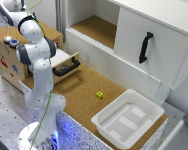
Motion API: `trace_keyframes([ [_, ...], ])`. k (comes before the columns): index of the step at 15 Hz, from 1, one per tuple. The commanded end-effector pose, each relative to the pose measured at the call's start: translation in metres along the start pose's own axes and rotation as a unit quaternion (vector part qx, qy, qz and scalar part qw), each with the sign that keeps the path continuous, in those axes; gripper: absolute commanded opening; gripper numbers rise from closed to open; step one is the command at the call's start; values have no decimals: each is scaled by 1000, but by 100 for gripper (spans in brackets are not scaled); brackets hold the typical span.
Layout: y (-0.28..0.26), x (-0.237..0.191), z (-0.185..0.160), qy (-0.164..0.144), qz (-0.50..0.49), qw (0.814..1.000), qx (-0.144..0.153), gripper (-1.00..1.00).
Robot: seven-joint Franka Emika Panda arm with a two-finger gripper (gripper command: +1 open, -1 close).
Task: Go close the drawer
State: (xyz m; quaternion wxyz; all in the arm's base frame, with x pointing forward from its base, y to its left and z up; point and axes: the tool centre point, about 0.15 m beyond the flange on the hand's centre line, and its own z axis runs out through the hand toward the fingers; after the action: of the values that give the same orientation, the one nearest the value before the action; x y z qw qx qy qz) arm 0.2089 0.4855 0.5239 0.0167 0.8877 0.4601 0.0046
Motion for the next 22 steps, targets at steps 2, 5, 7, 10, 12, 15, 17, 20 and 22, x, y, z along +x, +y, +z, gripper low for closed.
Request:
trace_keyframes([
  [2,92,-111,26,74,79,994,6,100],
  [5,142,-165,40,86,136,987,12,100],
  [7,171,-192,49,93,172,981,13,100],
  [10,211,-228,65,98,205,974,15,100],
  [12,235,-251,74,99,221,970,14,100],
  [15,259,-272,89,98,244,965,18,100],
  [17,274,-282,103,89,254,963,20,100],
  [20,298,-301,123,87,303,949,16,100],
  [22,312,-312,131,81,340,937,11,100],
])
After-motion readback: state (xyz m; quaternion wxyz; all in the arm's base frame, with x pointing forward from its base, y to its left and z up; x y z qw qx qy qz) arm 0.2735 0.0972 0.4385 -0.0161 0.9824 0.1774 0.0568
